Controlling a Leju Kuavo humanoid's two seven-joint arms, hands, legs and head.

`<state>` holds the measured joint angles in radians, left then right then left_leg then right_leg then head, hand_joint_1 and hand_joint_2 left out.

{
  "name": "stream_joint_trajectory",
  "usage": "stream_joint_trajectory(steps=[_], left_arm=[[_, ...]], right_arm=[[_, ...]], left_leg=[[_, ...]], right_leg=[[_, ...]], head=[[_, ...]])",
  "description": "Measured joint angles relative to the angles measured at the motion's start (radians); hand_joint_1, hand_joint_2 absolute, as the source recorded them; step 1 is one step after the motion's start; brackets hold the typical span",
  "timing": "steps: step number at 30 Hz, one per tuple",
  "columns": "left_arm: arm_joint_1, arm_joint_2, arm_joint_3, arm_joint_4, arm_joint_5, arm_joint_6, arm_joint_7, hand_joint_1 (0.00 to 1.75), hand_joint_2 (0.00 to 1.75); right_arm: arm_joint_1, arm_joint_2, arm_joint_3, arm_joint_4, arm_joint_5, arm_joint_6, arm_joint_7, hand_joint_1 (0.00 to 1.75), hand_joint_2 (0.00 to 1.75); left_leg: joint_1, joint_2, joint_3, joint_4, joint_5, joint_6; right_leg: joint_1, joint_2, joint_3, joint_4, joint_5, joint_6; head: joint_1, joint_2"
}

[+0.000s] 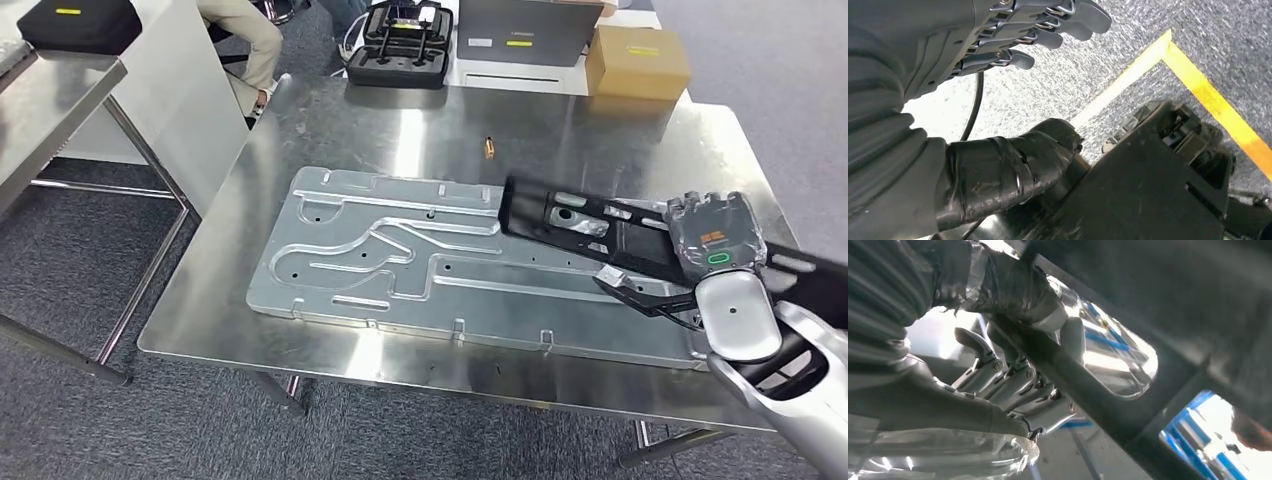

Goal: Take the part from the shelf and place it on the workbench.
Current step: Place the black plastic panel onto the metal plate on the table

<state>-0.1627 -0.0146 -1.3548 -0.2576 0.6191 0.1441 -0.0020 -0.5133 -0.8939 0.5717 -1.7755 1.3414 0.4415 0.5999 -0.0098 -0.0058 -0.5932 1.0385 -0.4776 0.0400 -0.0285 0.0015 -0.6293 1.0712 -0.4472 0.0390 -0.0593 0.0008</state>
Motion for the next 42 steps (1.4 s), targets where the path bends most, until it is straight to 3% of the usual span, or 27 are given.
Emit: stream_joint_trajectory(steps=[3, 5, 8, 9, 10, 11, 14, 15, 18, 20, 22, 24, 25, 26, 28, 30, 31, 35, 37, 40, 41, 42], left_arm=[[-0.002, 0.001, 0.000, 0.000, 0.001, 0.000, -0.001, 0.00, 1.75], [-0.004, 0.002, 0.000, 0.000, 0.001, 0.001, -0.001, 0.00, 1.75], [-0.007, 0.003, -0.001, 0.000, 0.001, 0.002, -0.001, 0.00, 1.75], [-0.006, 0.003, -0.001, 0.000, 0.000, 0.002, 0.000, 0.00, 1.75], [-0.006, 0.002, -0.001, 0.000, 0.000, 0.002, 0.000, 0.00, 1.75], [-0.006, 0.002, -0.001, 0.000, 0.000, 0.002, 0.000, 0.00, 1.75], [-0.008, 0.004, -0.001, 0.001, 0.000, 0.002, 0.000, 0.00, 1.75], [-0.009, 0.005, -0.001, 0.001, 0.000, 0.002, 0.000, 0.00, 1.75], [-0.009, 0.006, -0.001, 0.002, 0.000, 0.002, 0.001, 0.00, 1.75], [-0.009, 0.005, -0.001, 0.002, 0.000, 0.002, 0.003, 0.00, 1.75], [-0.010, 0.005, -0.001, 0.002, 0.000, 0.002, 0.004, 0.00, 1.75], [-0.011, 0.005, -0.001, 0.002, 0.000, 0.000, 0.005, 0.00, 1.75], [-0.011, 0.005, -0.001, 0.002, 0.000, -0.001, 0.007, 0.00, 1.75], [-0.011, 0.005, -0.001, 0.002, -0.001, -0.002, 0.010, 0.00, 1.75], [-0.010, 0.005, -0.001, 0.002, -0.002, -0.005, 0.019, 0.00, 0.87], [-0.011, 0.006, -0.001, 0.003, -0.002, -0.007, 0.030, 0.00, 0.00], [-0.012, 0.006, -0.002, 0.004, -0.003, -0.008, 0.035, 0.00, 0.00], [-0.010, 0.008, -0.003, 0.004, -0.001, -0.012, 0.049, 0.00, 0.00], [-0.011, 0.009, -0.003, 0.004, 0.001, -0.017, 0.051, 0.00, 0.00], [-0.009, 0.009, -0.003, 0.004, 0.004, -0.027, 0.051, 0.00, 0.00], [-0.008, 0.009, -0.002, 0.004, 0.006, -0.030, 0.051, 0.00, 0.00], [-0.007, 0.010, -0.003, 0.004, 0.008, -0.032, 0.051, 0.00, 0.00]], right_arm=[[0.009, -0.013, 0.006, -0.001, -0.011, -0.008, 0.007, 1.75, 1.75], [0.013, -0.020, 0.007, -0.001, -0.016, -0.014, 0.008, 1.75, 1.75], [0.019, -0.028, 0.008, -0.001, -0.018, -0.020, 0.009, 1.75, 1.75], [0.022, -0.029, 0.009, -0.001, -0.018, -0.021, 0.009, 1.75, 1.75], [0.025, -0.030, 0.010, -0.001, -0.018, -0.021, 0.009, 1.75, 1.75], [0.027, -0.030, 0.011, -0.001, -0.018, -0.021, 0.009, 1.75, 1.75], [0.029, -0.036, 0.012, -0.001, -0.018, -0.023, 0.009, 1.75, 1.75], [0.030, -0.038, 0.012, -0.001, -0.018, -0.024, 0.010, 1.75, 1.75], [0.034, -0.042, 0.015, -0.001, -0.019, -0.025, 0.010, 1.75, 1.75], [0.035, -0.048, 0.015, -0.001, -0.019, -0.025, 0.010, 0.87, 0.87], [0.033, -0.053, 0.015, -0.001, -0.019, -0.027, 0.012, 0.00, 0.00], [0.038, -0.054, 0.015, 0.000, -0.023, -0.028, 0.014, 0.00, 0.00], [0.042, -0.054, 0.016, 0.001, -0.027, -0.028, 0.015, 0.00, 0.00], [0.046, -0.054, 0.016, 0.003, -0.032, -0.028, 0.017, 0.00, 0.00], [0.049, -0.055, 0.016, 0.006, -0.038, -0.030, 0.022, 0.00, 0.00], [0.048, -0.055, 0.016, 0.009, -0.039, -0.032, 0.026, 0.00, 0.00], [0.047, -0.056, 0.016, 0.010, -0.040, -0.032, 0.027, 0.00, 0.00], [0.052, -0.058, 0.017, 0.014, -0.043, -0.030, 0.026, 0.00, 0.00], [0.055, -0.059, 0.018, 0.017, -0.049, -0.025, 0.024, 0.00, 0.00], [0.059, -0.059, 0.019, 0.020, -0.061, -0.006, 0.023, 0.00, 0.00], [0.063, -0.059, 0.020, 0.021, -0.068, 0.001, 0.024, 0.00, 0.00], [0.068, -0.059, 0.020, 0.023, -0.077, 0.007, 0.028, 0.00, 0.00]], left_leg=[[-0.003, -0.001, -0.009, 0.006, -0.003, -0.009], [-0.002, 0.000, -0.025, 0.044, -0.028, -0.019], [0.005, 0.001, -0.116, 0.222, -0.103, -0.034], [0.006, 0.001, -0.144, 0.271, -0.113, -0.035], [0.006, 0.001, -0.157, 0.286, -0.104, -0.033], [0.005, 0.001, -0.152, 0.262, -0.077, -0.029], [-0.004, 0.000, -0.071, 0.069, 0.024, -0.001], [-0.008, 0.000, -0.051, 0.025, 0.036, 0.006], [-0.011, 0.000, -0.034, -0.012, 0.038, 0.011], [-0.006, 0.000, -0.018, -0.040, 0.050, 0.014], [-0.001, 0.001, -0.005, -0.061, 0.059, 0.017], [-0.001, 0.001, -0.004, -0.062, 0.059, 0.018], [-0.001, 0.001, -0.004, -0.059, 0.058, 0.018], [0.000, 0.001, -0.005, -0.055, 0.056, 0.018], [0.005, 0.001, -0.006, -0.040, 0.046, 0.011], [0.006, 0.000, -0.012, -0.016, 0.031, -0.002], [0.006, -0.001, -0.016, -0.006, 0.026, -0.008], [0.005, -0.001, -0.027, 0.012, 0.016, -0.023], [0.009, 0.000, -0.057, 0.080, -0.027, -0.034], [0.011, 0.000, -0.134, 0.252, -0.105, -0.040], [0.011, 0.000, -0.146, 0.276, -0.105, -0.038], [0.010, 0.000, -0.141, 0.264, -0.089, -0.033]], right_leg=[[0.001, 0.003, 0.000, -0.007, -0.006, -0.017], [-0.003, 0.002, 0.004, -0.009, -0.007, -0.027], [-0.003, -0.001, 0.006, -0.010, -0.009, -0.037], [-0.002, -0.001, 0.007, -0.010, -0.009, -0.038], [-0.001, -0.001, 0.008, -0.010, -0.010, -0.039], [0.001, 0.000, 0.009, -0.010, -0.011, -0.039], [0.005, 0.003, 0.014, -0.013, -0.013, -0.039], [0.005, 0.003, 0.015, -0.015, -0.012, -0.036], [0.003, 0.003, 0.018, -0.029, -0.007, -0.021], [0.003, 0.002, 0.020, -0.025, -0.016, -0.013], [0.002, 0.002, -0.003, 0.037, -0.056, -0.010], [0.002, 0.002, -0.056, 0.152, -0.108, -0.006], [0.001, 0.002, -0.077, 0.196, -0.120, -0.002], [-0.001, 0.001, -0.085, 0.210, -0.115, 0.002], [-0.008, 0.000, -0.043, 0.123, -0.055, 0.011], [-0.010, 0.001, 0.011, 0.017, -0.020, 0.012], [-0.008, 0.002, 0.024, -0.007, -0.018, 0.007], [-0.002, 0.004, 0.023, -0.007, -0.021, -0.025], [-0.004, 0.003, 0.022, -0.008, -0.017, -0.035], [-0.001, 0.001, 0.020, -0.008, -0.017, -0.040], [0.001, 0.000, 0.020, -0.008, -0.017, -0.040], [0.004, 0.000, 0.020, -0.008, -0.017, -0.040]], head=[[0.000, 0.000], [-0.002, 0.000], [-0.007, 0.000], [-0.007, 0.000], [-0.007, 0.000], [-0.007, 0.000], [-0.006, 0.000], [-0.006, 0.000], [-0.007, 0.000], [-0.006, 0.000], [-0.003, 0.000], [0.001, 0.000], [0.002, 0.000], [0.002, 0.000], [0.003, 0.000], [0.006, 0.000], [0.007, 0.000], [0.003, 0.000], [0.001, 0.000], [-0.001, 0.000], [-0.001, 0.000], [-0.001, 0.000]])
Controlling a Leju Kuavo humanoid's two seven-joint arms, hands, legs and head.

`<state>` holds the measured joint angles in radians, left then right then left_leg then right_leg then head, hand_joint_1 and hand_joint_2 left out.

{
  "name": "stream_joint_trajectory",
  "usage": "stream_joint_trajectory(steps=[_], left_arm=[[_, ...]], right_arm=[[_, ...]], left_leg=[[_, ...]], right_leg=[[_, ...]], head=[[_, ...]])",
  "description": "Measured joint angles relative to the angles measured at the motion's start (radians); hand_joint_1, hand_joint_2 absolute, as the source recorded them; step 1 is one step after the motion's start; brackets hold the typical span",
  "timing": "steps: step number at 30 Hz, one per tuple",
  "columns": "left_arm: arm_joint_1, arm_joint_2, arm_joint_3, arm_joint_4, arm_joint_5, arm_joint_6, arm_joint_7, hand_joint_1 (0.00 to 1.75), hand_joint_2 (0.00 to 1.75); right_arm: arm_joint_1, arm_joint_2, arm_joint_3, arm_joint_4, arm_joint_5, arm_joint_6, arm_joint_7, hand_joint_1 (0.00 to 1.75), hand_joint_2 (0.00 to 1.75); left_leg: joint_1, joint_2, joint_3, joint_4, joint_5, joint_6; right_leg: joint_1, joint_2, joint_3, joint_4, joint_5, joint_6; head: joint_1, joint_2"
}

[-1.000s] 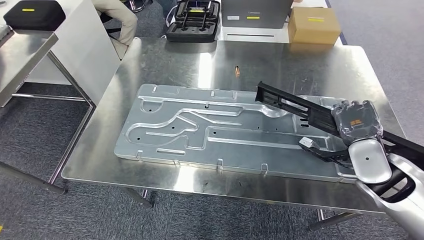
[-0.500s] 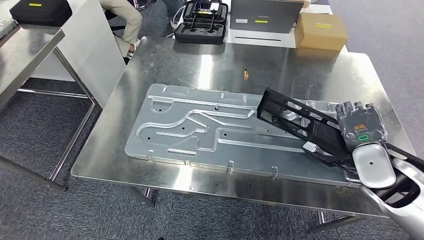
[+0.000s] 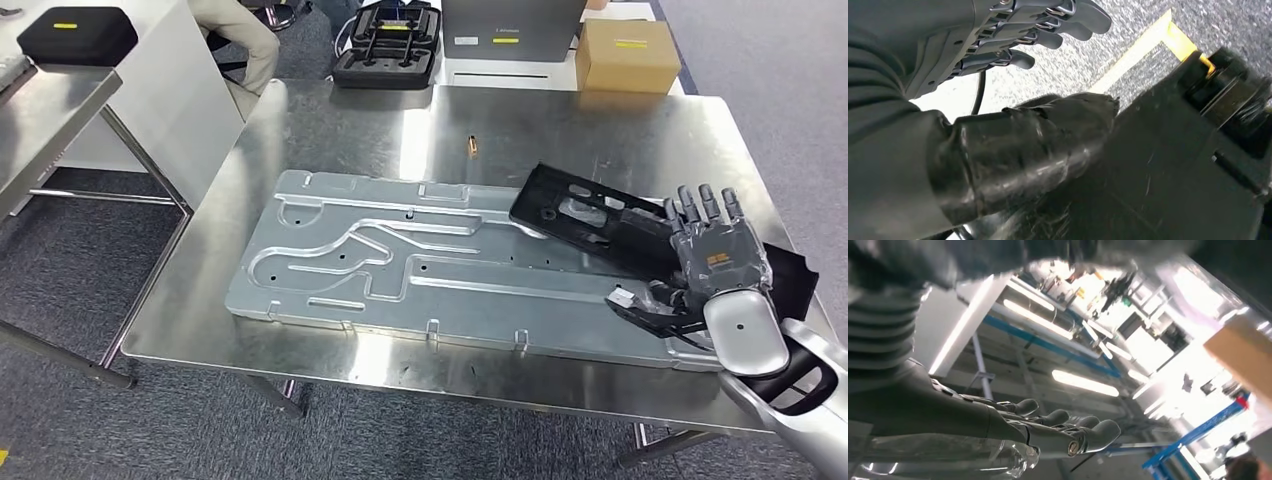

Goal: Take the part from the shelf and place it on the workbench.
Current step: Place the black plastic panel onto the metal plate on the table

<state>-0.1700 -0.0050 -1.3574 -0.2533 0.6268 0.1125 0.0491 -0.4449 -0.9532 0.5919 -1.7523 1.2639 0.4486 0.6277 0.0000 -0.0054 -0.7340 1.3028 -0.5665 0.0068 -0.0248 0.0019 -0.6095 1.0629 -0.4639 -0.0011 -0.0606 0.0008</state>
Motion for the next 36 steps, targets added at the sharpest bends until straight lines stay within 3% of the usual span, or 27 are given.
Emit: stream_joint_trajectory(steps=[2, 4, 5, 8, 10, 11, 13, 14, 15, 16, 18, 20, 23, 25, 28, 30, 31, 34, 36], left_arm=[[0.000, 0.003, 0.000, 0.000, 0.002, -0.003, -0.001, 0.00, 0.00], [-0.001, 0.007, 0.000, 0.000, 0.003, -0.003, -0.003, 0.00, 0.00], [-0.001, 0.010, 0.000, 0.000, 0.003, -0.003, -0.004, 0.00, 0.00], [0.001, 0.012, 0.000, 0.000, 0.004, -0.002, -0.006, 0.00, 0.00], [0.002, 0.014, 0.000, 0.000, 0.004, -0.001, -0.006, 0.00, 0.00], [0.001, 0.014, 0.000, 0.000, 0.004, -0.001, -0.006, 0.00, 0.00], [0.001, 0.015, 0.000, 0.000, 0.004, -0.001, -0.006, 0.00, 0.00], [0.001, 0.016, 0.000, 0.000, 0.004, -0.001, -0.005, 0.00, 0.00], [0.002, 0.016, 0.000, 0.000, 0.003, -0.002, -0.005, 0.00, 0.00], [0.003, 0.016, 0.000, 0.000, 0.003, -0.001, -0.003, 0.00, 0.00], [0.004, 0.016, 0.000, 0.000, 0.001, -0.001, 0.001, 0.00, 0.00], [0.003, 0.016, 0.000, 0.000, 0.000, 0.001, 0.005, 0.00, 0.00], [0.005, 0.017, 0.000, 0.000, 0.003, 0.006, 0.007, 0.00, 0.00], [0.005, 0.018, 0.000, 0.000, 0.005, 0.012, 0.003, 0.00, 0.00], [0.005, 0.018, 0.000, 0.000, 0.005, 0.024, -0.005, 0.00, 0.00], [0.008, 0.017, 0.000, 0.000, 0.007, 0.029, -0.006, 0.00, 0.00], [0.009, 0.016, -0.001, 0.000, 0.010, 0.032, -0.006, 0.00, 0.00], [0.008, 0.016, -0.001, 0.000, 0.023, 0.039, -0.005, 0.00, 0.00], [0.007, 0.016, 0.000, 0.000, 0.026, 0.042, -0.005, 0.00, 0.00]], right_arm=[[0.010, -0.001, 0.000, 0.004, -0.020, 0.010, 0.011, 0.00, 0.00], [0.018, -0.003, 0.000, 0.008, -0.035, 0.016, 0.023, 0.00, 0.00], [0.024, -0.004, -0.001, 0.010, -0.043, 0.018, 0.028, 0.00, 0.00], [0.049, -0.010, -0.003, 0.016, -0.066, 0.015, 0.045, 0.00, 0.00], [0.058, -0.017, -0.011, 0.018, -0.076, 0.011, 0.053, 0.00, 0.00], [0.061, -0.019, -0.015, 0.020, -0.079, 0.010, 0.055, 0.00, 0.00], [0.069, -0.020, -0.018, 0.025, -0.084, 0.009, 0.056, 0.00, 0.00], [0.076, -0.020, -0.018, 0.026, -0.087, 0.007, 0.056, 0.00, 0.00], [0.081, -0.020, -0.018, 0.028, -0.091, 0.000, 0.058, 0.00, 0.00], [0.085, -0.020, -0.020, 0.029, -0.098, -0.013, 0.061, 0.00, 0.00], [0.086, -0.018, -0.028, 0.031, -0.115, -0.055, 0.067, 0.00, 0.00], [0.088, -0.017, -0.042, 0.030, -0.123, -0.114, 0.069, 0.00, 0.00], [0.090, -0.012, -0.063, 0.021, -0.125, -0.241, 0.068, 0.00, 0.00], [0.090, -0.005, -0.081, 0.007, -0.127, -0.332, 0.067, 0.00, 0.00], [0.098, 0.011, -0.115, -0.022, -0.139, -0.499, 0.061, 0.00, 0.00], [0.112, 0.036, -0.139, -0.052, -0.155, -0.629, 0.044, 0.00, 0.00], [0.120, 0.051, -0.149, -0.070, -0.164, -0.686, 0.030, 0.00, 0.00], [0.140, 0.101, -0.167, -0.131, -0.195, -0.819, -0.003, 0.00, 0.00], [0.150, 0.134, -0.174, -0.171, -0.211, -0.875, -0.010, 0.00, 0.00]], left_leg=[[-0.006, -0.001, 0.056, -0.120, 0.065, 0.020], [-0.016, -0.001, 0.111, -0.234, 0.102, 0.041], [-0.021, 0.000, 0.123, -0.260, 0.106, 0.047], [-0.022, 0.000, 0.136, -0.289, 0.118, 0.051], [-0.016, 0.002, 0.151, -0.320, 0.133, 0.053], [-0.013, 0.004, 0.156, -0.330, 0.138, 0.053], [-0.015, 0.004, 0.156, -0.331, 0.139, 0.056], [-0.015, 0.004, 0.155, -0.329, 0.138, 0.056], [-0.015, 0.004, 0.153, -0.325, 0.136, 0.056], [-0.014, 0.003, 0.152, -0.318, 0.133, 0.054], [-0.013, 0.002, 0.146, -0.300, 0.123, 0.047], [-0.015, 0.000, 0.138, -0.280, 0.113, 0.037], [-0.016, -0.001, 0.130, -0.271, 0.111, 0.025], [-0.014, 0.000, 0.114, -0.236, 0.086, 0.013], [-0.007, 0.001, 0.036, -0.066, -0.002, -0.003], [-0.005, 0.001, 0.006, 0.004, -0.021, -0.005], [-0.005, 0.000, 0.018, -0.016, -0.005, -0.002], [-0.012, 0.000, 0.123, -0.208, 0.076, 0.022], [-0.018, 0.000, 0.155, -0.273, 0.096, 0.032]], right_leg=[[0.005, 0.001, 0.001, 0.000, 0.000, 0.000], [0.005, 0.002, 0.000, -0.003, 0.001, 0.003], [0.003, 0.001, 0.000, -0.007, 0.003, 0.006], [-0.002, 0.000, 0.005, -0.021, 0.009, 0.023], [0.002, -0.002, -0.008, 0.008, -0.015, 0.031], [0.003, -0.003, -0.029, 0.054, -0.043, 0.033], [0.003, -0.002, -0.086, 0.177, -0.098, 0.037], [0.002, -0.002, -0.105, 0.217, -0.108, 0.039], [0.001, -0.002, -0.108, 0.223, -0.098, 0.042], [-0.001, -0.003, -0.090, 0.188, -0.071, 0.045], [-0.005, -0.003, -0.025, 0.064, -0.015, 0.048], [-0.003, 0.000, 0.012, -0.008, 0.002, 0.038], [0.000, 0.002, 0.011, -0.010, 0.003, 0.016], [-0.003, 0.001, 0.010, -0.013, 0.007, 0.005], [-0.003, -0.004, 0.007, -0.014, 0.011, -0.003], [-0.001, -0.006, 0.005, -0.013, 0.014, -0.005], [0.001, -0.006, 0.004, -0.012, 0.015, -0.006], [0.005, -0.005, 0.004, -0.013, 0.017, -0.004], [0.004, -0.005, 0.003, -0.015, 0.022, 0.004]], head=[[0.000, 0.000], [0.001, 0.000], [0.001, 0.000], [-0.001, 0.000], [0.001, 0.000], [0.002, 0.000], [0.002, 0.000], [0.002, 0.000], [0.002, 0.000], [0.002, 0.000], [0.003, 0.000], [0.002, 0.000], [0.002, 0.000], [0.001, 0.000], [-0.003, 0.000], [-0.003, 0.000], [-0.003, 0.000], [-0.002, 0.000], [-0.002, 0.000]])
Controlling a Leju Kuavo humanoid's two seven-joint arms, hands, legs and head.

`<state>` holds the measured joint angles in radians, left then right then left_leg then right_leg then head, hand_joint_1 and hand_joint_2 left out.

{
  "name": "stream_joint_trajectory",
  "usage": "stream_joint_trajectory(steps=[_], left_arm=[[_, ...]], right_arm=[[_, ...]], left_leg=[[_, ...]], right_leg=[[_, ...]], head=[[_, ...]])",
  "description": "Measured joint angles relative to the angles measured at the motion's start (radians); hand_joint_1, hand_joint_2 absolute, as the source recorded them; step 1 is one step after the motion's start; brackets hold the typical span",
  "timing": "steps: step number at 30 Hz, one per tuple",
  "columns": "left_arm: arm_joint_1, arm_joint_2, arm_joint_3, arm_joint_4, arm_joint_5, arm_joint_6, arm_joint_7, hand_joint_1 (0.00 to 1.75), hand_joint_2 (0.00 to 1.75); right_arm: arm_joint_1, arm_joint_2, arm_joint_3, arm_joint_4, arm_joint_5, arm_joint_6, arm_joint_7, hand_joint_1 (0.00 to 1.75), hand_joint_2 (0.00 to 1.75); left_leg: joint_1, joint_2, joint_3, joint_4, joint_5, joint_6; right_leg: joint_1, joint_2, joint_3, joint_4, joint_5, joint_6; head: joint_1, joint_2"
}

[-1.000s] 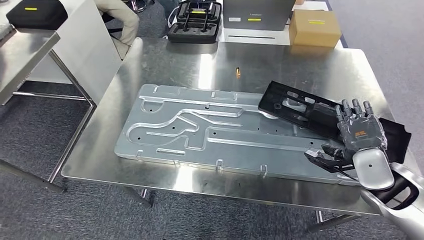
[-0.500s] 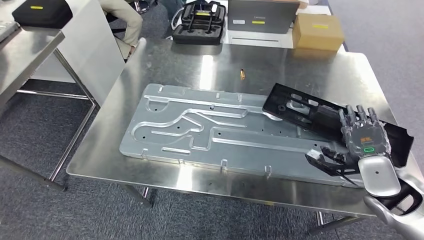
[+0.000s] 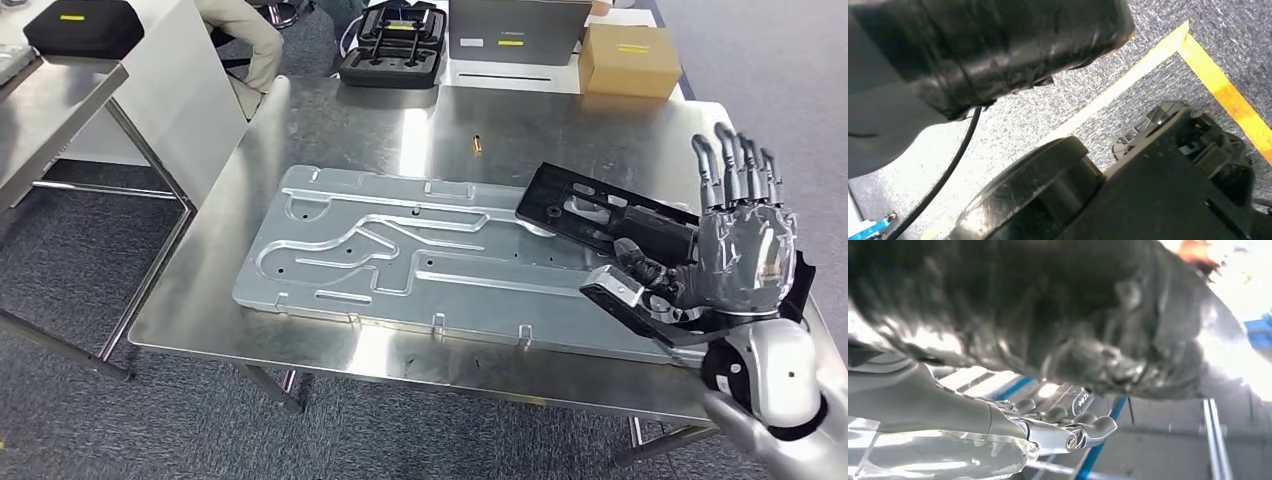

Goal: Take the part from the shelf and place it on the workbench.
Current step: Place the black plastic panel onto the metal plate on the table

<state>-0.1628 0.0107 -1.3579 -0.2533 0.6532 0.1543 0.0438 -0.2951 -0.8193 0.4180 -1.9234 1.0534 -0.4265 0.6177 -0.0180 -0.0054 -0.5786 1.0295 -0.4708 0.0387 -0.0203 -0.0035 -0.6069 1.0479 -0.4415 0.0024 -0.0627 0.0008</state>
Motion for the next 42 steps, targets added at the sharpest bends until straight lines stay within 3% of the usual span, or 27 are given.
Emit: stream_joint_trajectory(steps=[2, 4, 7, 8, 9, 10, 11, 13, 14, 15, 18, 19, 20, 23, 24, 26, 28, 30, 31, 33, 34, 35, 37, 38, 39, 40, 42], left_arm=[[0.002, -0.002, 0.000, 0.000, 0.003, 0.001, 0.000, 0.00, 0.00], [0.003, -0.006, 0.000, 0.000, 0.005, 0.001, 0.000, 0.00, 0.00], [0.003, -0.009, 0.000, 0.000, 0.006, 0.002, 0.001, 0.00, 0.00], [0.003, -0.009, 0.000, 0.000, 0.006, 0.002, 0.001, 0.00, 0.00], [0.004, -0.010, 0.000, 0.000, 0.006, 0.002, 0.001, 0.00, 0.00], [0.004, -0.010, 0.000, 0.000, 0.006, 0.002, 0.001, 0.00, 0.00], [0.004, -0.011, 0.000, 0.000, 0.006, 0.002, 0.001, 0.00, 0.00], [0.004, -0.012, 0.000, 0.000, 0.007, 0.002, 0.001, 0.00, 0.00], [0.005, -0.012, 0.000, 0.000, 0.008, 0.002, 0.000, 0.00, 0.00], [0.006, -0.013, 0.000, 0.000, 0.009, 0.001, 0.000, 0.00, 0.00], [0.007, -0.013, 0.000, 0.000, 0.014, 0.001, -0.002, 0.00, 0.00], [0.007, -0.012, 0.000, 0.000, 0.016, -0.001, -0.001, 0.00, 0.00], [0.008, -0.012, 0.000, 0.000, 0.018, -0.003, 0.000, 0.00, 0.00], [0.008, -0.014, 0.000, 0.000, 0.027, -0.007, 0.001, 0.00, 0.00], [0.008, -0.015, 0.000, 0.000, 0.029, -0.008, 0.001, 0.00, 0.00], [0.008, -0.018, 0.000, 0.000, 0.040, -0.008, -0.001, 0.00, 0.00], [0.008, -0.021, 0.002, 0.000, 0.060, -0.008, -0.002, 0.00, 0.00], [0.008, -0.025, 0.006, 0.000, 0.077, -0.008, 0.000, 0.00, 0.00], [0.008, -0.028, 0.008, 0.000, 0.083, -0.007, 0.002, 0.00, 0.00], [0.011, -0.033, 0.012, 0.000, 0.090, -0.006, 0.008, 0.00, 0.00], [0.012, -0.036, 0.014, 0.000, 0.091, -0.005, 0.013, 0.00, 0.00], [0.014, -0.038, 0.014, 0.000, 0.089, -0.005, 0.019, 0.00, 0.00], [0.015, -0.044, 0.016, 0.000, 0.086, -0.007, 0.029, 0.00, 0.00], [0.016, -0.047, 0.017, 0.000, 0.085, -0.008, 0.033, 0.00, 0.00], [0.017, -0.050, 0.020, 0.000, 0.084, -0.010, 0.037, 0.00, 0.00], [0.018, -0.054, 0.022, 0.000, 0.081, -0.011, 0.042, 0.00, 0.00], [0.019, -0.060, 0.026, 0.000, 0.069, -0.013, 0.054, 0.00, 0.00]], right_arm=[[0.011, 0.026, -0.002, -0.033, -0.009, -0.021, -0.002, 0.00, 0.00], [0.019, 0.043, -0.008, -0.057, -0.015, -0.027, -0.004, 0.00, 0.00], [0.026, 0.060, -0.018, -0.079, -0.019, -0.033, -0.007, 0.00, 0.00], [0.029, 0.065, -0.018, -0.085, -0.019, -0.034, -0.008, 0.00, 0.00], [0.033, 0.070, -0.018, -0.089, -0.019, -0.034, -0.008, 0.00, 0.00], [0.035, 0.075, -0.019, -0.093, -0.019, -0.035, -0.009, 0.00, 0.00], [0.037, 0.079, -0.020, -0.098, -0.019, -0.035, -0.009, 0.00, 0.00], [0.037, 0.085, -0.023, -0.106, -0.030, -0.043, -0.016, 0.00, 0.00], [0.039, 0.089, -0.025, -0.111, -0.047, -0.057, -0.028, 0.00, 0.00], [0.040, 0.094, -0.027, -0.117, -0.077, -0.079, -0.047, 0.00, 0.00], [0.050, 0.120, -0.028, -0.141, -0.212, -0.160, -0.143, 0.00, 0.00], [0.054, 0.134, -0.026, -0.151, -0.252, -0.180, -0.179, 0.00, 0.00], [0.060, 0.148, -0.025, -0.162, -0.282, -0.196, -0.211, 0.00, 0.00], [0.084, 0.192, -0.016, -0.195, -0.329, -0.241, -0.288, 0.00, 0.00], [0.095, 0.207, -0.012, -0.204, -0.339, -0.250, -0.311, 0.00, 0.00], [0.135, 0.243, -0.008, -0.221, -0.374, -0.258, -0.365, 0.00, 0.00], [0.203, 0.298, -0.013, -0.234, -0.462, -0.259, -0.459, 0.00, 0.00], [0.290, 0.365, -0.030, -0.235, -0.589, -0.259, -0.605, 0.00, 0.00], [0.332, 0.396, -0.041, -0.229, -0.646, -0.259, -0.676, 0.00, 0.00], [0.404, 0.451, -0.075, -0.200, -0.750, -0.259, -0.777, 0.00, 0.00], [0.435, 0.474, -0.096, -0.176, -0.805, -0.259, -0.809, 0.00, 0.00], [0.465, 0.495, -0.120, -0.146, -0.864, -0.259, -0.832, 0.00, 0.00], [0.513, 0.535, -0.165, -0.076, -0.937, -0.259, -0.842, 0.00, 0.00], [0.530, 0.554, -0.184, -0.034, -0.924, -0.259, -0.828, 0.00, 0.00], [0.543, 0.574, -0.199, 0.017, -0.868, -0.259, -0.805, 0.00, 0.00], [0.552, 0.594, -0.211, 0.073, -0.791, -0.259, -0.774, 0.00, 0.44], [0.559, 0.635, -0.228, 0.203, -0.645, -0.259, -0.719, 0.00, 1.31]], left_leg=[[-0.002, 0.000, 0.000, -0.010, 0.012, 0.004], [0.003, 0.003, -0.002, -0.030, 0.032, 0.013], [0.006, 0.008, -0.021, -0.044, 0.057, 0.025], [0.006, 0.008, -0.032, -0.042, 0.063, 0.026], [0.005, 0.008, -0.044, -0.039, 0.070, 0.025], [0.006, 0.008, -0.056, -0.035, 0.077, 0.024], [0.006, 0.008, -0.070, -0.029, 0.083, 0.022], [0.007, 0.008, -0.096, -0.012, 0.093, 0.015], [0.007, 0.007, -0.104, -0.006, 0.098, 0.010], [0.006, 0.006, -0.109, -0.001, 0.103, 0.005], [0.007, 0.003, -0.113, 0.000, 0.120, -0.011], [0.008, 0.002, -0.120, 0.009, 0.106, -0.018], [0.010, 0.001, -0.132, 0.034, 0.074, -0.026], [0.018, 0.001, -0.173, 0.198, -0.073, -0.043], [0.021, 0.001, -0.175, 0.248, -0.095, -0.046], [0.023, 0.001, -0.138, 0.267, -0.076, -0.047], [0.023, 0.000, -0.035, 0.156, -0.040, -0.041], [0.018, -0.004, 0.065, 0.021, -0.048, -0.032], [0.014, -0.005, 0.088, -0.017, -0.057, -0.027], [0.011, -0.004, 0.088, -0.037, -0.049, -0.016], [0.012, -0.001, 0.083, -0.044, -0.038, -0.008], [0.013, 0.003, 0.075, -0.050, -0.024, 0.001], [0.013, 0.008, 0.051, -0.056, 0.002, 0.015], [0.010, 0.009, 0.035, -0.056, 0.014, 0.019], [0.008, 0.010, 0.017, -0.054, 0.027, 0.020], [0.006, 0.011, -0.001, -0.051, 0.038, 0.019], [0.004, 0.013, -0.040, -0.038, 0.058, 0.017]], right_leg=[[-0.001, -0.001, 0.000, -0.006, 0.007, 0.013], [0.000, 0.001, -0.006, 0.006, -0.014, 0.022], [0.000, 0.002, -0.049, 0.146, -0.134, 0.026], [0.000, 0.002, -0.063, 0.202, -0.166, 0.029], [0.000, 0.002, -0.064, 0.236, -0.179, 0.032], [-0.001, 0.002, -0.049, 0.236, -0.173, 0.034], [-0.002, 0.002, -0.016, 0.199, -0.151, 0.037], [-0.003, 0.002, 0.074, 0.068, -0.113, 0.038], [0.000, 0.003, 0.104, 0.020, -0.103, 0.034], [0.002, 0.004, 0.117, -0.008, -0.103, 0.030], [0.005, 0.005, 0.101, -0.014, -0.087, 0.009], [0.004, 0.004, 0.093, -0.014, -0.077, 0.001], [0.001, 0.002, 0.083, -0.016, -0.066, -0.006], [0.001, 0.000, 0.046, -0.015, -0.034, -0.016], [0.001, 0.000, 0.033, -0.014, -0.023, -0.016], [0.002, -0.001, 0.004, -0.012, -0.002, -0.014], [0.002, -0.002, -0.017, -0.011, 0.016, -0.009], [0.003, -0.005, -0.025, -0.012, 0.029, 0.000], [0.002, -0.006, -0.025, -0.015, 0.036, 0.006], [0.001, -0.008, -0.025, -0.023, 0.051, 0.019], [0.000, -0.006, -0.028, -0.021, 0.047, 0.024], [0.000, -0.004, -0.035, -0.007, 0.024, 0.027], [0.000, -0.001, -0.060, 0.074, -0.074, 0.028], [0.001, 0.000, -0.073, 0.135, -0.126, 0.027], [0.002, 0.000, -0.079, 0.191, -0.156, 0.027], [0.003, 0.000, -0.075, 0.229, -0.159, 0.027], [0.004, 0.000, -0.026, 0.218, -0.107, 0.026]], head=[[0.000, 0.000], [0.001, 0.000], [0.006, 0.000], [0.007, 0.000], [0.007, 0.000], [0.007, 0.000], [0.008, 0.000], [0.007, 0.000], [0.007, 0.000], [0.007, 0.000], [0.008, 0.000], [0.008, 0.000], [0.007, 0.000], [0.003, 0.000], [0.003, 0.000], [0.003, 0.000], [0.003, 0.000], [0.004, 0.000], [0.003, 0.000], [0.002, 0.000], [0.001, 0.000], [0.002, 0.000], [0.005, 0.000], [0.007, 0.000], [0.007, 0.000], [0.007, 0.000], [0.007, 0.000]])
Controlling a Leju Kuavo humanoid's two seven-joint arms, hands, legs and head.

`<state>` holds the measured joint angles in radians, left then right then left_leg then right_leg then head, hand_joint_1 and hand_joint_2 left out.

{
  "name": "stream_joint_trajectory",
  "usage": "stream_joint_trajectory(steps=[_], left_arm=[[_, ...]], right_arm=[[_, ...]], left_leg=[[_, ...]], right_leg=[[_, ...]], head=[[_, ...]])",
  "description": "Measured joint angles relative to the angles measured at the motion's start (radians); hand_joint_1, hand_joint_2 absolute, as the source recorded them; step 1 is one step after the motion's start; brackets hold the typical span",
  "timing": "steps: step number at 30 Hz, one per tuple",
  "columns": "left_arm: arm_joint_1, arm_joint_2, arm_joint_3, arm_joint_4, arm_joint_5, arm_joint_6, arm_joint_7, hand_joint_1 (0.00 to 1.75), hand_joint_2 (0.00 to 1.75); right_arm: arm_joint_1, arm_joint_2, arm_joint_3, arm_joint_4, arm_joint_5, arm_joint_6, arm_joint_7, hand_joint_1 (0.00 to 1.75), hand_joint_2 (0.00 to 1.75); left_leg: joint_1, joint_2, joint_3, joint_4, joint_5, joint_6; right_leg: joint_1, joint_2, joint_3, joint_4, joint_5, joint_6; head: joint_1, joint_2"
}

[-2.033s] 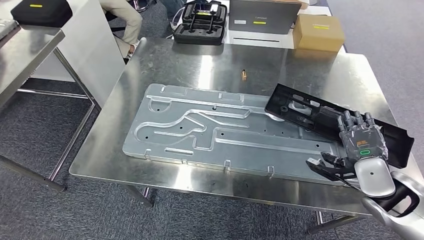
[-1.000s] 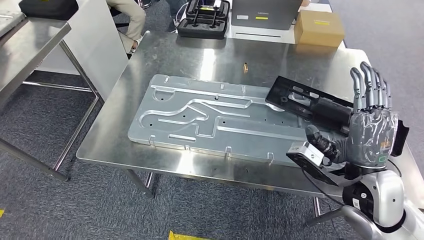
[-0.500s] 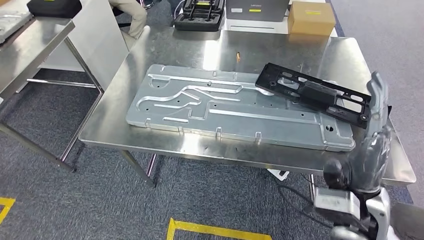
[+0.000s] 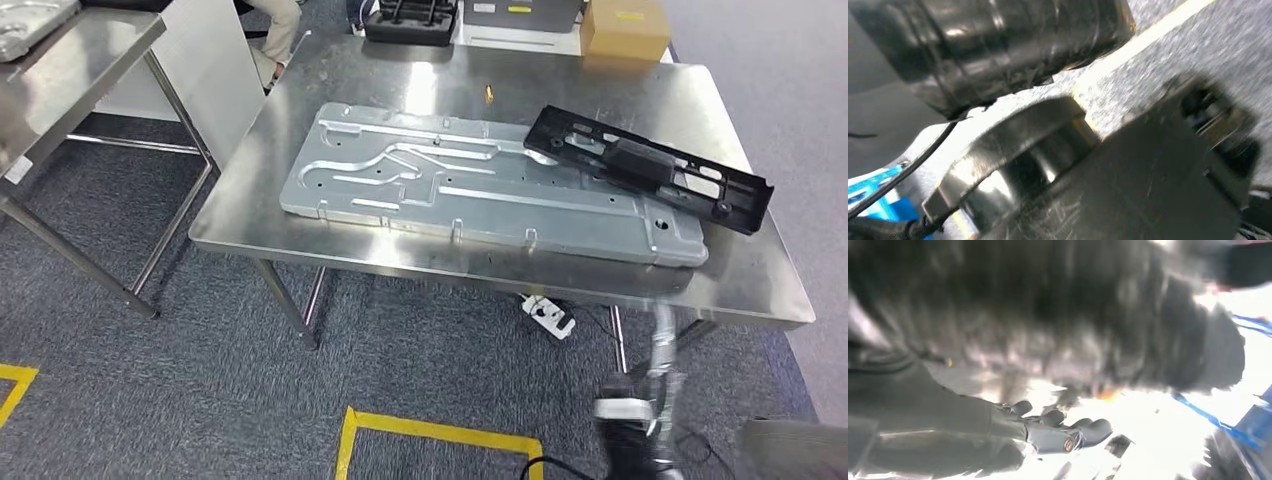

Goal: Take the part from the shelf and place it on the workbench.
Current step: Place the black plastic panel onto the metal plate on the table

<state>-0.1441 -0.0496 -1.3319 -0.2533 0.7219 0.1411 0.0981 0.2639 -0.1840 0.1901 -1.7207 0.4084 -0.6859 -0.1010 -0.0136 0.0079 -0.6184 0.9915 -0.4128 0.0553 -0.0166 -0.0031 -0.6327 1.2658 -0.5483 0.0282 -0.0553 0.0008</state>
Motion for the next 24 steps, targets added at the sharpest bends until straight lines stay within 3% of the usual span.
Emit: stream_joint_trajectory(steps=[1, 3, 4, 5, 7, 8, 9, 11, 12, 13, 14, 16, 18, 19, 20, 22, 23, 24], left_arm=[[-0.001, -0.004, 0.001, 0.000, -0.008, -0.001, 0.006, 0.00, 0.00], [-0.003, -0.012, 0.001, 0.000, -0.023, -0.003, 0.011, 0.00, 0.00], [-0.003, -0.015, 0.001, -0.001, -0.030, -0.005, 0.011, 0.00, 0.00], [-0.004, -0.018, 0.001, -0.001, -0.038, -0.006, 0.010, 0.00, 0.00], [-0.005, -0.022, 0.001, -0.001, -0.054, -0.005, 0.013, 0.00, 0.00], [-0.006, -0.023, 0.001, -0.001, -0.060, -0.002, 0.016, 0.00, 0.00], [-0.006, -0.023, 0.001, -0.001, -0.063, 0.003, 0.021, 0.00, 0.00], [-0.005, -0.023, 0.001, -0.001, -0.063, 0.010, 0.029, 0.00, 0.00], [-0.005, -0.023, 0.001, -0.001, -0.063, 0.013, 0.032, 0.00, 0.00], [-0.006, -0.023, 0.001, -0.001, -0.063, 0.014, 0.034, 0.00, 0.00], [-0.006, -0.023, 0.001, -0.001, -0.063, 0.015, 0.035, 0.00, 0.00], [-0.007, -0.021, 0.001, -0.001, -0.063, 0.015, 0.037, 0.00, 0.00], [-0.010, -0.018, 0.001, -0.001, -0.061, 0.011, 0.039, 0.00, 0.00], [-0.012, -0.017, 0.002, -0.001, -0.058, 0.006, 0.043, 0.00, 0.00], [-0.013, -0.016, 0.003, -0.001, -0.055, -0.002, 0.048, 0.00, 0.00], [-0.013, -0.013, 0.005, -0.001, -0.048, -0.019, 0.061, 0.00, 0.00], [-0.012, -0.012, 0.006, -0.001, -0.046, -0.023, 0.065, 0.00, 0.00], [-0.010, -0.010, 0.006, -0.001, -0.045, -0.026, 0.068, 0.00, 0.00]], right_arm=[[-0.002, 0.020, -0.008, 0.069, 0.041, 0.000, 0.013, 0.00, 1.75], [-0.018, 0.055, -0.029, 0.209, 0.052, 0.001, 0.008, 0.00, 1.75], [-0.035, 0.070, -0.039, 0.281, 0.030, 0.002, 0.001, 0.00, 1.75], [-0.057, 0.084, -0.047, 0.359, -0.006, 0.005, -0.006, 0.00, 1.75], [-0.111, 0.112, -0.054, 0.544, -0.102, 0.024, -0.023, 0.00, 1.75], [-0.139, 0.126, -0.056, 0.639, -0.151, 0.040, -0.027, 0.00, 1.75], [-0.166, 0.140, -0.057, 0.727, -0.190, 0.061, -0.021, 0.00, 1.75], [-0.212, 0.169, -0.058, 0.874, -0.224, 0.116, 0.021, 0.00, 1.75], [-0.231, 0.182, -0.057, 0.940, -0.227, 0.147, 0.049, 0.00, 1.75], [-0.246, 0.194, -0.057, 0.999, -0.225, 0.177, 0.074, 0.00, 1.75], [-0.258, 0.205, -0.056, 1.052, -0.222, 0.203, 0.097, 0.00, 1.75], [-0.273, 0.222, -0.054, 1.134, -0.212, 0.252, 0.139, 0.00, 1.75], [-0.287, 0.236, -0.049, 1.197, -0.202, 0.301, 0.184, 0.00, 1.75], [-0.294, 0.241, -0.044, 1.223, -0.195, 0.323, 0.204, 0.00, 1.75], [-0.299, 0.245, -0.039, 1.247, -0.187, 0.344, 0.222, 0.00, 1.75], [-0.306, 0.252, -0.029, 1.289, -0.175, 0.373, 0.243, 0.00, 1.75], [-0.308, 0.254, -0.024, 1.308, -0.173, 0.380, 0.249, 0.00, 1.75], [-0.308, 0.256, -0.021, 1.324, -0.172, 0.383, 0.252, 0.00, 1.75]], left_leg=[[0.000, 0.001, -0.018, 0.010, 0.008, -0.003], [-0.001, 0.001, -0.046, 0.030, 0.021, -0.012], [-0.001, 0.003, -0.052, 0.036, 0.028, -0.017], [0.000, 0.004, -0.054, 0.036, 0.036, -0.023], [0.004, 0.005, -0.057, 0.033, 0.048, -0.036], [0.006, 0.003, -0.065, 0.042, 0.032, -0.042], [0.008, 0.000, -0.076, 0.069, -0.004, -0.049], [0.013, -0.003, -0.105, 0.172, -0.114, -0.060], [0.015, -0.003, -0.113, 0.233, -0.153, -0.064], [0.017, -0.003, -0.115, 0.282, -0.167, -0.068], [0.018, -0.003, -0.105, 0.307, -0.157, -0.070], [0.020, -0.004, -0.035, 0.260, -0.105, -0.069], [0.018, -0.007, 0.088, 0.109, -0.101, -0.061], [0.016, -0.008, 0.134, 0.043, -0.115, -0.056], [0.012, -0.010, 0.160, -0.001, -0.128, -0.050], [0.008, -0.007, 0.158, -0.024, -0.119, -0.035], [0.008, -0.004, 0.151, -0.028, -0.107, -0.025], [0.009, -0.001, 0.143, -0.033, -0.095, -0.013]], right_leg=[[0.000, -0.001, 0.048, -0.053, 0.022, -0.001], [0.005, -0.002, 0.142, -0.185, 0.014, -0.006], [0.008, -0.002, 0.166, -0.230, -0.002, -0.010], [0.012, -0.001, 0.172, -0.251, -0.009, -0.014], [0.013, 0.000, 0.158, -0.257, 0.009, -0.026], [0.011, -0.001, 0.149, -0.259, 0.022, -0.034], [0.009, -0.002, 0.136, -0.262, 0.037, -0.041], [0.008, -0.002, 0.104, -0.262, 0.064, -0.049], [0.008, -0.002, 0.087, -0.261, 0.077, -0.050], [0.008, -0.003, 0.071, -0.259, 0.089, -0.049], [0.008, -0.004, 0.054, -0.257, 0.101, -0.048], [0.007, -0.006, 0.021, -0.253, 0.125, -0.043], [0.009, -0.006, -0.004, -0.249, 0.145, -0.036], [0.009, -0.006, -0.009, -0.249, 0.155, -0.031], [0.008, -0.006, -0.012, -0.251, 0.165, -0.026], [0.004, -0.006, -0.014, -0.258, 0.182, -0.014], [0.002, -0.005, -0.018, -0.252, 0.171, -0.008], [0.001, -0.003, -0.025, -0.232, 0.141, -0.004]], head=[[0.000, 0.000], [-0.001, 0.000], [-0.001, 0.000], [0.000, 0.000], [0.004, 0.000], [0.005, 0.000], [0.004, 0.000], [0.000, 0.000], [-0.001, 0.000], [-0.001, 0.000], [-0.001, 0.000], [-0.001, 0.000], [-0.001, 0.000], [0.000, 0.000], [0.000, 0.000], [-0.001, 0.000], [-0.001, 0.000], [0.001, 0.000]])
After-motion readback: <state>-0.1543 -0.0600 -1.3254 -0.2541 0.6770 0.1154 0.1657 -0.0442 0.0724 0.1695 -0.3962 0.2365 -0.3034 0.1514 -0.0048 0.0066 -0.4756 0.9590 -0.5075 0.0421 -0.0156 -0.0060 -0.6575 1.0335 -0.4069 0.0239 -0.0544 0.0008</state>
